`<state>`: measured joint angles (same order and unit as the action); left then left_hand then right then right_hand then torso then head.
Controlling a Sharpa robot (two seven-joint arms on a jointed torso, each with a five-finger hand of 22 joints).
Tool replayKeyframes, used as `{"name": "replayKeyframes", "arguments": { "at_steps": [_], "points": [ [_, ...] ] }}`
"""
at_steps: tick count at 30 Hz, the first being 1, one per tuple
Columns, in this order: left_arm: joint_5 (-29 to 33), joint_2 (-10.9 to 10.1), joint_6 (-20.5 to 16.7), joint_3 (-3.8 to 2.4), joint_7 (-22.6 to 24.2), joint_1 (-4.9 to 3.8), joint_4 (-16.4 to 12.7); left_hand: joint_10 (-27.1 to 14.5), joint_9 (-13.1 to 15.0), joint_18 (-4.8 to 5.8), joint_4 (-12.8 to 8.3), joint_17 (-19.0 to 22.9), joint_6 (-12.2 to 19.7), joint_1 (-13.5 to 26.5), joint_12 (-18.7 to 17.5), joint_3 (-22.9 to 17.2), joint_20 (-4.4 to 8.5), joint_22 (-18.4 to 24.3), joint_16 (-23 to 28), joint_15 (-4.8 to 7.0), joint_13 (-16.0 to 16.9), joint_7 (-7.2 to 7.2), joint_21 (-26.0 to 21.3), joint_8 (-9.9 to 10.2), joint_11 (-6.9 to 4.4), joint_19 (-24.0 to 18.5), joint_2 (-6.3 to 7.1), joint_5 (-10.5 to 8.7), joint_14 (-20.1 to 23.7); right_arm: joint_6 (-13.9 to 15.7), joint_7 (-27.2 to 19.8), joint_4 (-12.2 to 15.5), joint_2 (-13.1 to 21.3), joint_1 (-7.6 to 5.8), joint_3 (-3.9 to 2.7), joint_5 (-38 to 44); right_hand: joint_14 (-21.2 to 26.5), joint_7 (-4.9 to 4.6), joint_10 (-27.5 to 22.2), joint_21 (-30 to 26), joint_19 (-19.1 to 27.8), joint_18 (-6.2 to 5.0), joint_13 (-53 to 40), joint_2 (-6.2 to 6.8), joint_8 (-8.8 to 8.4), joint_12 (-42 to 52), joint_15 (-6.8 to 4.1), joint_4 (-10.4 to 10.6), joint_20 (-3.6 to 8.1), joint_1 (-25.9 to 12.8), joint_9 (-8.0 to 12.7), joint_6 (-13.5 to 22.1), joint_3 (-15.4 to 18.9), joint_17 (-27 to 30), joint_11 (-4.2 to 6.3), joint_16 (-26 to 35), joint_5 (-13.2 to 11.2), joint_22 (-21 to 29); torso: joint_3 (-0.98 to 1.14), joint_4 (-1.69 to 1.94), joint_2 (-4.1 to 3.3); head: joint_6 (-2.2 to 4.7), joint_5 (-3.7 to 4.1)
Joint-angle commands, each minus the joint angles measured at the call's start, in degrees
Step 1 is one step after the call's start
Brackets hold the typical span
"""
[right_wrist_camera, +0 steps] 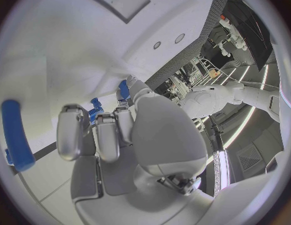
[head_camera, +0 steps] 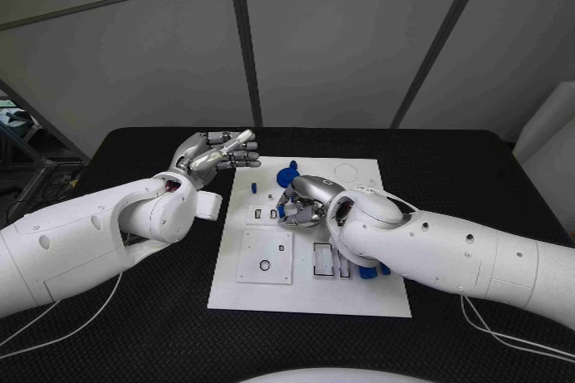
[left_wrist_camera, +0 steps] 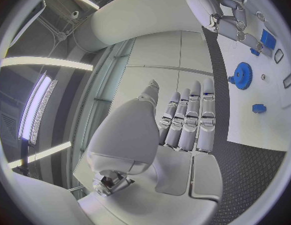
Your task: Assemble the parts on the task board
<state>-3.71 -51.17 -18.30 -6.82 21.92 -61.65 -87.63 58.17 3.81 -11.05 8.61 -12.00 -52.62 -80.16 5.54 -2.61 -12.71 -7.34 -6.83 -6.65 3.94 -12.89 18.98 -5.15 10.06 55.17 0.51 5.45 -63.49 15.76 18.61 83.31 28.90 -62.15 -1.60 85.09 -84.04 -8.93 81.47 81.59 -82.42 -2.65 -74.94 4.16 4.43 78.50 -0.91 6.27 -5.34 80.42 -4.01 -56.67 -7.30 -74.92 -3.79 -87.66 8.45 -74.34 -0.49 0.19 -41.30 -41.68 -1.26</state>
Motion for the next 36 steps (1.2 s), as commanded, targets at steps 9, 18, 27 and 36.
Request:
{"name": "replayKeyframes", "arguments": {
  "at_steps": [9, 18, 27, 36],
  "points": [
    [-0.3, 0.0, 0.9, -0.04, -0.2, -0.12, 0.0, -0.4, -0.1, 0.62, -0.4, -0.1, 0.3, -0.1, -0.4, 0.1, -0.22, 0.1, 0.2, -0.38, -0.1, -0.17, -0.2, 0.3, 0.00, 0.2, -0.61, -0.06, 0.0, 2.4, -1.4, -0.1, 0.0, 0.10, 0.13, -0.3, -4.9, -0.63, -3.1, -0.6, 0.2, -0.73, -0.6, 0.91, -0.78, -3.8, 0.93, 1.0, -0.65, -1.3, 0.2, 5.3, 2.6, -10.4, -0.71, 0.0, -1.2, 0.4, 0.01, 0.02, 0.00, -0.06, 0.08],
    [-0.3, 0.1, 0.9, -0.04, -0.3, -0.12, 0.2, -0.6, -0.1, 0.62, -0.5, -0.1, 0.4, -0.1, -0.5, 0.1, -0.24, 0.1, 0.3, -0.41, -0.1, -0.21, -0.2, 0.4, 0.06, 0.2, -0.58, -0.07, 0.0, 7.5, -6.5, 1.2, 0.8, 0.22, 0.11, -2.4, -4.9, -0.95, -3.9, -0.8, 0.4, -0.78, 0.3, 0.73, -0.67, -4.5, 1.15, 1.2, -0.83, -0.8, 0.2, 6.8, 3.0, -10.4, -0.98, 0.0, -0.9, 0.6, 0.07, -0.05, 0.04, 0.02, -0.04],
    [-6.5, 0.3, -1.4, -0.04, -3.9, -0.10, 1.3, 2.2, 0.2, 0.46, -0.6, -1.1, -1.3, 0.5, 1.1, 0.4, 0.31, -0.1, -0.4, 0.41, 0.6, 0.54, 0.5, -0.5, -0.85, 1.9, -0.23, -0.07, -2.2, 13.0, -15.3, 8.1, 7.0, 0.30, -0.83, -7.0, -4.9, -0.79, -3.3, -0.7, 0.2, -0.76, -0.2, 0.04, 1.03, -3.6, 1.13, 0.7, -0.89, 0.7, -0.4, 5.0, 3.1, -10.4, -0.86, 0.0, 2.2, 0.4, 0.06, -0.30, 0.41, 0.57, -0.27],
    [-24.7, 0.1, 1.4, -0.06, -18.1, -0.54, 2.4, 13.7, 1.4, 0.52, 2.7, -10.0, -7.3, 4.7, 8.9, 1.7, 5.69, -5.1, -16.1, 6.01, 5.2, 4.25, 10.3, -3.9, -5.66, 15.3, -0.25, -0.15, -18.0, 10.1, -20.7, 11.3, 16.2, -1.83, -3.58, -21.2, -1.9, -0.32, -9.5, -9.6, 7.4, -3.43, 6.9, -0.45, 2.90, -11.2, 0.55, -0.4, -0.41, 2.6, -0.8, 3.0, 2.3, -0.3, -0.31, 6.2, 6.8, 13.9, 0.32, -0.60, 1.42, 0.36, -1.09]
  ]
}}
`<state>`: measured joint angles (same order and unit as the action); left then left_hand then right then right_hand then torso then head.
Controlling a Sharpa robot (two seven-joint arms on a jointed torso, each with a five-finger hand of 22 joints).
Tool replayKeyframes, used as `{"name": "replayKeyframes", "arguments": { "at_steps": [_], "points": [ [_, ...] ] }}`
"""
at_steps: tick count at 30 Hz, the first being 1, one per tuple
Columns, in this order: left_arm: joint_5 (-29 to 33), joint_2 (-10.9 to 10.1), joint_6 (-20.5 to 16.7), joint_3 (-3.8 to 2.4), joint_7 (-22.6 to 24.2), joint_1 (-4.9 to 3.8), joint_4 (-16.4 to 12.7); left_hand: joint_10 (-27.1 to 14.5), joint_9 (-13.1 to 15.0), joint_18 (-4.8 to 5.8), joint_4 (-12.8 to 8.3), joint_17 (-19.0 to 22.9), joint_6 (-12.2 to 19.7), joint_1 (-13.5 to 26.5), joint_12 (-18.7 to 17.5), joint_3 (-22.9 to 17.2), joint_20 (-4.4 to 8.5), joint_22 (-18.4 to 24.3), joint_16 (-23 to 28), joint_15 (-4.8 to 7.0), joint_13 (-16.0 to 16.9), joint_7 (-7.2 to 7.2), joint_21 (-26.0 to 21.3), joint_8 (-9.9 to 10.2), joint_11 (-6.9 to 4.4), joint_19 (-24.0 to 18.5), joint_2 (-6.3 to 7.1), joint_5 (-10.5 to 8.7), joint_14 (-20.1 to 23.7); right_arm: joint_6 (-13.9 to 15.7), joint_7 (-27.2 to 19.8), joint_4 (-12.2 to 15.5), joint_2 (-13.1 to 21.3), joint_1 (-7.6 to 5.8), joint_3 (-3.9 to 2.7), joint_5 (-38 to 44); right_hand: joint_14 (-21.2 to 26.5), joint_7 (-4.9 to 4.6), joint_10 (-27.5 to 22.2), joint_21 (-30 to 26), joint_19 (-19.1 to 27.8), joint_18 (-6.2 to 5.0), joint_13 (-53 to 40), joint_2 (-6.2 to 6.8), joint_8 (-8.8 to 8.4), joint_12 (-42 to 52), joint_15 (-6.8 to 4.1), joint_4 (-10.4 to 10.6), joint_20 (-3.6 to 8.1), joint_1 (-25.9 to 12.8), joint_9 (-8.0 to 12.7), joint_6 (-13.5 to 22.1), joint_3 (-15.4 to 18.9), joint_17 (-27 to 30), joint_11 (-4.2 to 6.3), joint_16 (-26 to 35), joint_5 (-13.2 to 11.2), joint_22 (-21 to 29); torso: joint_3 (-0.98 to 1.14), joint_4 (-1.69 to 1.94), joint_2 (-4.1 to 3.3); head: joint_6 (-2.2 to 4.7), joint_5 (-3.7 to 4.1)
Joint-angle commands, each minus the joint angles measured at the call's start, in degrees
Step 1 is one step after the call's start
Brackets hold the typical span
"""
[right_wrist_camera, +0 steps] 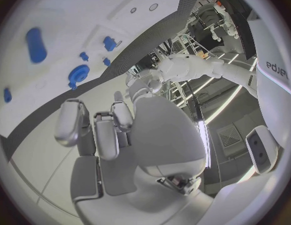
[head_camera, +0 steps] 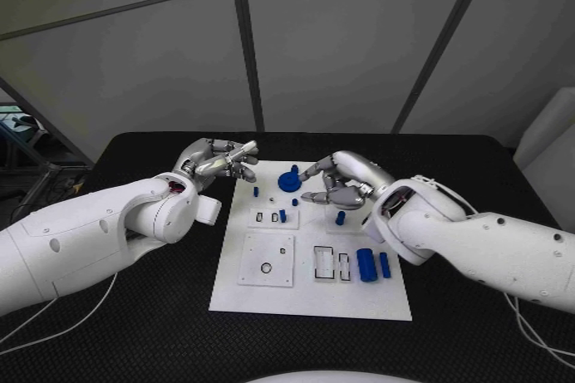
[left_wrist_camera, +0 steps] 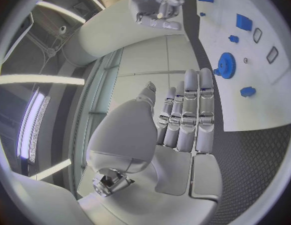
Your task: Assemble the parts on the task board
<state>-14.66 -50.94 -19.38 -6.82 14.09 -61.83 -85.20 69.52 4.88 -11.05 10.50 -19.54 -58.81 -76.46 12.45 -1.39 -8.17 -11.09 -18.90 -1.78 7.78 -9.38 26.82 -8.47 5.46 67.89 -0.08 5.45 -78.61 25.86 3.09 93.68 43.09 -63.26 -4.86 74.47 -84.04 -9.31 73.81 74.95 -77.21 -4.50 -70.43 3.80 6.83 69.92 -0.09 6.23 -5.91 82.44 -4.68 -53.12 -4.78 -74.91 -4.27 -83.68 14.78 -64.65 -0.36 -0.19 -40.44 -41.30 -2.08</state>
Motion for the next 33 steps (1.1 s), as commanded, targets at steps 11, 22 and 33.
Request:
{"name": "replayKeyframes", "arguments": {
  "at_steps": [11, 22, 33],
  "points": [
    [-29.4, 1.9, 19.9, -0.08, -33.4, -4.49, 0.7, -9.5, 7.9, 5.15, 5.9, -60.2, 5.5, 5.8, 42.5, 8.2, 3.30, -45.2, -63.7, 2.68, 33.3, 2.16, 42.2, -15.0, -2.68, 9.4, -2.31, -0.10, -6.9, 5.2, -12.3, -2.0, 7.3, -3.16, -0.92, -30.5, 7.1, 1.20, -7.5, -30.7, 13.5, -6.32, 39.4, 2.27, 1.13, -44.5, -1.13, 1.3, 1.36, 1.1, 0.4, -3.6, -6.8, 34.5, 1.10, 36.7, 4.1, 35.8, 0.65, -0.99, 2.29, -0.82, -1.13],
    [-46.4, 7.4, 27.9, 3.82, -41.9, -9.65, 3.5, -0.1, 12.3, 6.20, 6.1, -64.2, 5.8, 7.3, 54.9, 12.1, 4.74, -53.5, -66.6, 4.60, 47.4, 4.42, 47.7, -23.1, -4.68, 12.1, -3.66, -0.25, -9.5, 9.8, -15.7, -6.0, 6.1, -3.73, -0.95, -34.8, 8.4, 0.03, -6.5, -37.5, 12.6, -5.93, 47.8, 4.22, -0.02, -53.7, -0.20, 1.1, 0.41, 0.4, 0.6, -3.4, -8.5, 40.3, 0.00, 48.5, 4.2, 40.4, 1.04, -1.02, 3.47, -1.75, -1.65],
    [-48.4, 12.0, 30.1, 5.56, -43.4, -11.16, 7.5, 2.5, 14.5, 7.14, 6.2, -67.6, 5.9, 8.3, 57.5, 14.3, 5.34, -59.0, -69.0, 5.15, 51.0, 5.12, 51.1, -25.9, -5.29, 14.3, -3.00, -0.50, -10.6, 9.7, -15.4, -7.1, 4.9, -3.76, -0.93, -35.2, 7.6, 0.04, -6.2, -37.8, 11.9, -6.01, 47.8, 4.18, 0.07, -53.0, -0.30, 0.7, 0.42, 0.4, 0.6, -3.4, -8.3, 40.3, 0.07, 48.6, 4.4, 40.7, 1.00, -1.13, 3.06, -2.03, -1.70]
  ]
}}
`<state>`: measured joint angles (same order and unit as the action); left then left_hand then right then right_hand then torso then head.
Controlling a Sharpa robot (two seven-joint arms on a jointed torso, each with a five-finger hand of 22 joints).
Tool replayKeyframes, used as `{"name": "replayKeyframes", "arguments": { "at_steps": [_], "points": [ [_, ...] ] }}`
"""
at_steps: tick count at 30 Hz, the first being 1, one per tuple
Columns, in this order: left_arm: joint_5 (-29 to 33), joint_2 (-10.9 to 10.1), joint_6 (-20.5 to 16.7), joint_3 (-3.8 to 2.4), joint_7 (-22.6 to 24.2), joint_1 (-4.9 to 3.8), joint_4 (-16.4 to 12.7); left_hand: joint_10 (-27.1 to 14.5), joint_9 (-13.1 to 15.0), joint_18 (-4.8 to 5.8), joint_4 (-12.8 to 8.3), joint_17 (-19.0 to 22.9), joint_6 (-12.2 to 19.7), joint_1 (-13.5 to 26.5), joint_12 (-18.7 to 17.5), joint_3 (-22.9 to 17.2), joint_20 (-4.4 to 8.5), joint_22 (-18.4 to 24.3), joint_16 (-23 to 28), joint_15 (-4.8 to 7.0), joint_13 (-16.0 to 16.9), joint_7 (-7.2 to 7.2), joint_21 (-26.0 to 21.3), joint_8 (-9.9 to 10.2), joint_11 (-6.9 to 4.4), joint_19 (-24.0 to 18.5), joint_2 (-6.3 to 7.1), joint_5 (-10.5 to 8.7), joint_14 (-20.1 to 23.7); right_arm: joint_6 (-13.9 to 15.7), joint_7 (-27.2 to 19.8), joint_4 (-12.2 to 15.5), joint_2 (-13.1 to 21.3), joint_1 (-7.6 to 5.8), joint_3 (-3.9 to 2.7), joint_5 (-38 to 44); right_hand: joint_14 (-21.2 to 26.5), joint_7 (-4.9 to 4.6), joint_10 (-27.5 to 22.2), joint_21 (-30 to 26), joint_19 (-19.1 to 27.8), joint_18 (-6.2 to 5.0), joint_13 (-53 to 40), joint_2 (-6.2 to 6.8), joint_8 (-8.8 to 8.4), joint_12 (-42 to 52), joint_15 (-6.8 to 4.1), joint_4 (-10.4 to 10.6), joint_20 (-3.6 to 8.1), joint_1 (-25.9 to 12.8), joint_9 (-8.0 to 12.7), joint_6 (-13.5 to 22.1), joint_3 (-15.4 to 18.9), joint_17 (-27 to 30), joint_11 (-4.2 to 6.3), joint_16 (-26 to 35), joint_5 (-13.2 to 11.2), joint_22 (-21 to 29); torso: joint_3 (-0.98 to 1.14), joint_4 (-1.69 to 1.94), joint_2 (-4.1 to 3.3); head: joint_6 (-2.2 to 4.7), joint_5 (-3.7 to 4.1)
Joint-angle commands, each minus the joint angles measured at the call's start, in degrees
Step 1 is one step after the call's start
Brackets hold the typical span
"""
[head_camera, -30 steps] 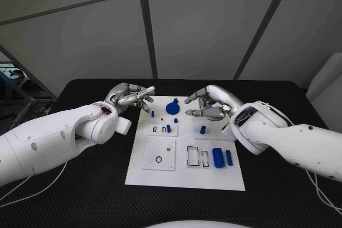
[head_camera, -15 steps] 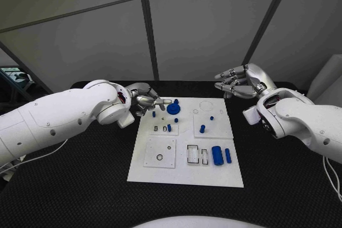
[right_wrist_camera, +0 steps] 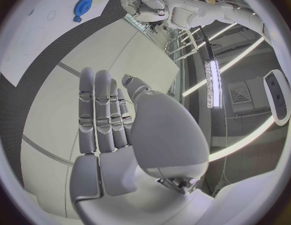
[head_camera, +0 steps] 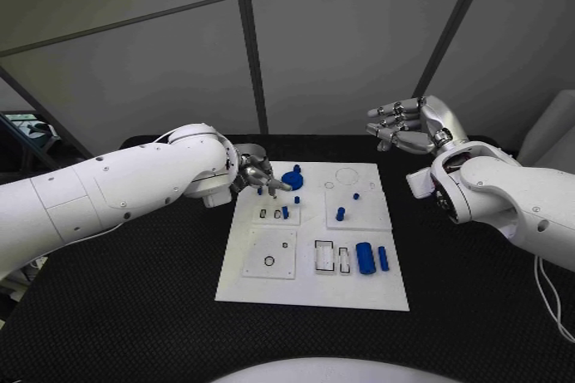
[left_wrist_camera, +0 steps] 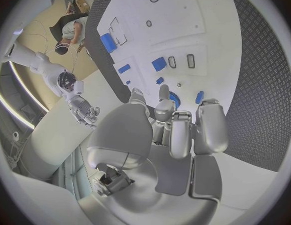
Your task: Assemble the parts on the task board
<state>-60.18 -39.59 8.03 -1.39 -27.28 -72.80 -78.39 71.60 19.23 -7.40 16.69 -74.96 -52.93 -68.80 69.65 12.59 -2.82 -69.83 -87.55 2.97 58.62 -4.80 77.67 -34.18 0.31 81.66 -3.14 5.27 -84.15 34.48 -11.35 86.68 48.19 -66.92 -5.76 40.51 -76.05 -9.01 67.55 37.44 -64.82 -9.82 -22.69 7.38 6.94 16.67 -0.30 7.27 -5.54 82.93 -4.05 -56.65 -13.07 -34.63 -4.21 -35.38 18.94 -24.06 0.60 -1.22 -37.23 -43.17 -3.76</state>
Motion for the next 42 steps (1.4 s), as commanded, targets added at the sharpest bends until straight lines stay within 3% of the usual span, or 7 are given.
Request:
{"name": "replayKeyframes", "arguments": {
  "at_steps": [1, 6, 10, 14, 21, 35, 42],
  "points": [
    [-3.0, 1.1, 2.5, 0.23, -2.2, -0.23, 1.1, 0.4, 0.2, 3.50, 0.0, -12.1, 0.1, 0.7, 0.3, 0.4, 0.00, -0.3, -0.4, 0.41, 0.2, 0.55, 0.3, -0.3, -0.15, 0.5, 0.04, -0.35, -5.0, 1.0, -0.8, -0.1, -0.3, -0.11, -0.04, -1.2, -0.4, -0.27, 0.1, -0.3, -0.5, -0.70, 0.1, 0.60, -0.03, 0.3, -0.09, -0.3, 0.05, -0.1, 0.0, 0.2, 0.0, 0.0, 0.01, 0.3, 0.2, 0.1, 0.03, -0.10, -0.12, -0.24, 0.00],
    [-3.3, 2.9, 2.5, 0.48, -2.5, -0.33, 2.7, 0.6, 0.5, 3.54, 0.0, -12.4, 0.1, 0.9, 0.5, 0.5, 0.04, -0.6, -0.6, 0.44, 0.4, 0.60, 0.5, -0.5, -0.19, 0.6, -0.12, -0.45, -5.1, 0.4, -0.2, -0.2, -0.5, -0.10, -0.03, -0.5, -0.7, -0.20, -0.4, -0.8, -1.0, -0.69, 0.1, 0.53, 0.47, 0.9, -0.15, -0.6, 0.14, -0.2, -0.2, -0.2, 0.0, 0.1, 0.06, 0.8, 2.7, 0.4, -0.08, -0.13, -0.48, -0.22, 0.09],
    [-3.4, 4.2, 3.1, 1.01, -2.7, -0.36, 3.9, 0.4, 0.6, 3.54, 0.0, -12.5, 0.2, 1.1, 0.3, 0.6, 0.05, -0.6, -0.6, 0.46, 0.1, 0.63, 0.5, -0.7, -0.21, 0.6, -0.27, -0.47, -5.1, 0.2, 0.1, -0.2, -0.7, -0.10, -0.03, 0.0, -0.7, -0.22, -0.6, -0.9, -1.1, -0.67, 0.2, 0.48, 0.54, 1.0, -0.13, -0.6, 0.14, -0.3, -0.2, -0.1, 0.0, 0.1, 0.04, 1.0, 3.2, 0.5, -0.02, -0.14, -0.60, -0.38, 0.09],
    [-3.4, 4.9, 3.6, 1.44, -2.7, -0.36, 4.6, 0.2, 0.7, 3.54, 0.0, -12.5, 0.2, 1.1, 0.1, 0.6, 0.06, -0.7, -0.7, 0.46, -0.2, 0.63, 0.5, -0.7, -0.22, 0.6, -0.33, -0.47, -5.1, 0.1, 0.3, -0.2, -0.8, -0.10, -0.03, 0.4, -0.7, -0.26, -0.8, -1.2, -1.1, -0.66, 0.3, 0.44, 0.62, 1.2, -0.12, -0.8, 0.15, -0.4, -0.2, 0.0, 0.0, 0.1, 0.01, 1.3, 4.2, 0.7, -0.17, -0.21, -0.76, -0.57, 0.26],
    [-3.4, 5.8, 4.3, 2.17, -2.8, -0.33, 5.6, -0.1, 0.8, 3.54, 0.0, -12.6, 0.3, 1.1, -0.2, 0.6, 0.07, -0.7, -0.7, 0.47, -0.7, 0.63, 0.6, -0.8, -0.22, 0.6, -0.47, -0.46, -5.1, -0.1, 0.8, -0.3, -1.1, -0.10, -0.03, 0.6, -0.6, -0.34, -1.2, -1.4, -1.1, -0.64, 0.4, 0.43, 0.67, 1.3, -0.06, -0.8, 0.13, -0.5, -0.2, 0.2, -0.1, 0.1, -0.09, 1.5, 4.8, 0.8, -0.12, -0.21, -0.90, -0.82, 0.39],
    [-2.7, 6.0, 7.5, 2.37, -2.6, -0.25, 5.3, -0.1, 1.1, 3.62, -0.1, -12.9, 0.3, 0.9, -0.2, 0.7, 0.09, -1.1, -1.0, 0.49, -0.6, 0.69, 0.8, -1.1, -0.26, 0.7, -0.65, -0.46, -5.2, -0.6, 1.5, -0.8, -1.6, -0.10, -0.03, 0.8, -0.5, -0.43, -1.7, -1.8, -1.0, -0.62, 0.6, 0.33, 0.74, 1.3, 0.03, -0.8, 0.08, -0.7, -0.2, 0.4, -0.1, 0.2, -0.21, 1.9, 5.0, 1.0, -0.17, -0.16, -0.91, -1.31, 0.42],
    [-2.5, 6.0, 8.8, 2.38, -2.7, -0.25, 5.2, 0.0, 1.5, 3.70, -0.1, -13.3, 0.4, 0.6, -0.1, 0.7, 0.13, -1.7, -1.2, 0.54, -0.4, 0.79, 1.2, -1.6, -0.34, 0.8, -1.00, -0.44, -5.3, -0.6, 1.6, -1.1, -1.8, -0.09, -0.02, 1.2, -0.4, -0.46, -1.8, -1.9, -1.0, -0.62, 0.7, 0.24, 0.77, 1.4, 0.06, -0.8, 0.05, -0.7, -0.2, 0.5, -0.2, 0.2, -0.23, 2.0, 5.1, 1.1, -0.09, -0.14, -0.88, -1.53, 0.30]
  ]
}}
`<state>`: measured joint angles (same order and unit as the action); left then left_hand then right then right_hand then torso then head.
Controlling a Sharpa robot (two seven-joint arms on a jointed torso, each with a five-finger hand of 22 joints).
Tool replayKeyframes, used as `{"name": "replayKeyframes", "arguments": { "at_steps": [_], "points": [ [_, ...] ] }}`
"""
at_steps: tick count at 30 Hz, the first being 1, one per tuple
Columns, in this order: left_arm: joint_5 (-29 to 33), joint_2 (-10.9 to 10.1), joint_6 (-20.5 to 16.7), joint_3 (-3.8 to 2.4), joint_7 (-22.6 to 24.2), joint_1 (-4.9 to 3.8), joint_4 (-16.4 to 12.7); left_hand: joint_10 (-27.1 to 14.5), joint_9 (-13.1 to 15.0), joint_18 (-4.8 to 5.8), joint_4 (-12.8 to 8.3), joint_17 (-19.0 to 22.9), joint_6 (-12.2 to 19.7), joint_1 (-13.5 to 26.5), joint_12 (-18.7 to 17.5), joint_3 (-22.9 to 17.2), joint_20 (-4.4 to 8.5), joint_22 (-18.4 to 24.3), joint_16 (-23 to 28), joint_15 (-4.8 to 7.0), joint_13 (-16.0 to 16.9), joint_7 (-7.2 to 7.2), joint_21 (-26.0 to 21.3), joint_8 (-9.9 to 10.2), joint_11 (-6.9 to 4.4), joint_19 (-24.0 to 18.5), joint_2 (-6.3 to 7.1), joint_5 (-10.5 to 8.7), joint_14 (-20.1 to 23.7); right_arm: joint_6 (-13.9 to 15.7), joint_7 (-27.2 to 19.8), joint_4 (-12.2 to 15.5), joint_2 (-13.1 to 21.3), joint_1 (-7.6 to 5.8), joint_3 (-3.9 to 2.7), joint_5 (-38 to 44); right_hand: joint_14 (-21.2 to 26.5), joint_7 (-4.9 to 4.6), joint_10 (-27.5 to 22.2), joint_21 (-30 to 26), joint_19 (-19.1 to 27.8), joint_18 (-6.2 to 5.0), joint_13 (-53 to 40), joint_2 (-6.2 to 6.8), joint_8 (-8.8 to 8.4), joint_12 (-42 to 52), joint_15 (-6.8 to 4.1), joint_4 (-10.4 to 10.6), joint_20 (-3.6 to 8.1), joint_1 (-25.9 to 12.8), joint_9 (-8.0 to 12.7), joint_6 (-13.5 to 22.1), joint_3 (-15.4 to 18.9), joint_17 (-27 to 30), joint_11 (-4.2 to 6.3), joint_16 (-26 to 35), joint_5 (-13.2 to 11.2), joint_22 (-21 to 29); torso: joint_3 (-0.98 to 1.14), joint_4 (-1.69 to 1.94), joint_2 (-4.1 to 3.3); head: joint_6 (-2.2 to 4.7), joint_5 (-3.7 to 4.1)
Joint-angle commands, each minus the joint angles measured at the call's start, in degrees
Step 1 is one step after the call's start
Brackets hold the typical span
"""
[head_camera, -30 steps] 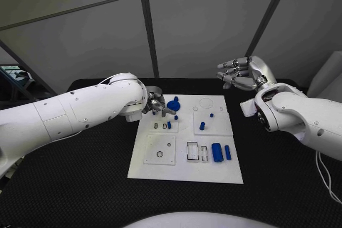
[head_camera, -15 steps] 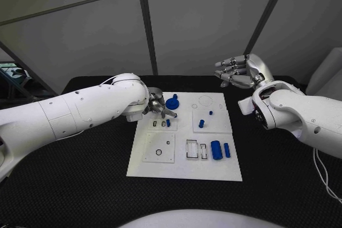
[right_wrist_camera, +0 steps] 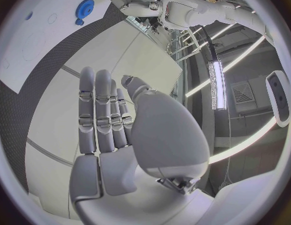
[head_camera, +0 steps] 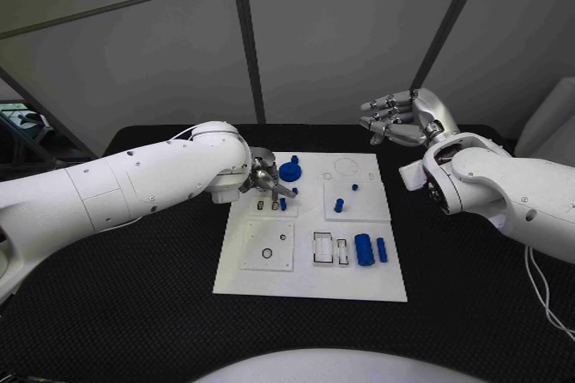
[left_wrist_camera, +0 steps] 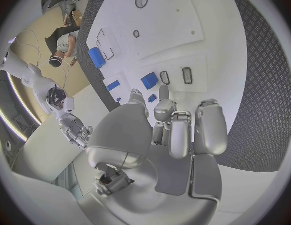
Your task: Assemble the parts on the task board
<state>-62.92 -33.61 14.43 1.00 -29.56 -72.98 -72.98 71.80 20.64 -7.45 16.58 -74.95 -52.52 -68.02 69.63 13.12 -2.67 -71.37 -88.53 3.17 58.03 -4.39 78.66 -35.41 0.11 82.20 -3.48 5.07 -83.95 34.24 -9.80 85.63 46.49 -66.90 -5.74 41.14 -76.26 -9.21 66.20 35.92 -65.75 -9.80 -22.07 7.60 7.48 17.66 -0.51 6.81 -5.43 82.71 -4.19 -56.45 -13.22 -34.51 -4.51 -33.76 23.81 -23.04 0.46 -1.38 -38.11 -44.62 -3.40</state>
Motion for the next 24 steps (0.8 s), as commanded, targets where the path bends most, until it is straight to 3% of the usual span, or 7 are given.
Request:
{"name": "replayKeyframes", "arguments": {
  "at_steps": [1, 17, 24],
  "points": [
    [0.3, 0.1, 2.5, -0.02, -0.4, -0.07, -0.2, -0.2, 0.2, 3.76, 0.0, -13.4, -0.1, -0.2, -0.1, 0.2, -0.01, -0.2, -0.3, 0.36, 0.2, 0.41, 0.2, -0.5, -0.15, 0.3, -0.74, -0.24, -5.6, -0.3, 0.1, -0.1, -0.1, -0.11, -0.04, 0.6, -0.2, -0.26, -0.5, -0.4, 0.0, -0.63, 0.1, 0.01, 0.23, 0.4, 0.27, -0.4, -0.06, -0.5, 0.0, 0.3, 0.0, 0.1, 0.06, 0.4, 0.3, 0.1, 0.05, 0.01, 0.00, -0.13, -0.06],
    [0.3, 0.5, 3.5, -0.01, -0.5, -0.06, -0.2, 0.2, 0.9, 3.85, -0.2, -13.6, 0.1, -1.0, 0.1, 0.2, 0.07, -0.9, -0.5, 0.48, 0.6, 0.57, 0.6, -1.2, -0.31, 0.4, -1.16, -0.18, -5.6, -0.3, 0.2, -0.5, -0.5, -0.10, -0.03, 0.7, -0.3, -0.26, -0.5, -0.4, -0.1, -0.65, 0.1, -0.10, 0.26, 0.4, 0.26, -0.4, -0.06, -0.4, 0.0, 0.3, -0.1, 0.1, 0.07, 0.5, 0.4, 0.1, 0.05, -0.01, -0.01, -0.34, -0.09],
    [0.8, 0.6, 3.2, -0.01, -0.5, -0.06, -0.3, 0.2, 1.9, 3.86, -0.8, -13.7, 0.6, -3.4, 0.0, -0.7, 0.16, -1.2, -0.5, 0.56, 0.6, 0.65, 0.8, -1.9, -0.39, 0.4, -2.19, -0.03, -5.6, -0.4, 0.2, -0.7, -0.6, -0.10, -0.03, 0.7, -0.3, -0.26, -0.5, -0.5, -0.1, -0.65, 0.2, -0.16, 0.29, 0.5, 0.26, -0.4, -0.06, -0.5, 0.0, 0.3, -0.2, 0.1, 0.06, 0.5, 0.5, 0.1, 0.07, -0.05, 0.00, -0.40, -0.03]
  ]
}}
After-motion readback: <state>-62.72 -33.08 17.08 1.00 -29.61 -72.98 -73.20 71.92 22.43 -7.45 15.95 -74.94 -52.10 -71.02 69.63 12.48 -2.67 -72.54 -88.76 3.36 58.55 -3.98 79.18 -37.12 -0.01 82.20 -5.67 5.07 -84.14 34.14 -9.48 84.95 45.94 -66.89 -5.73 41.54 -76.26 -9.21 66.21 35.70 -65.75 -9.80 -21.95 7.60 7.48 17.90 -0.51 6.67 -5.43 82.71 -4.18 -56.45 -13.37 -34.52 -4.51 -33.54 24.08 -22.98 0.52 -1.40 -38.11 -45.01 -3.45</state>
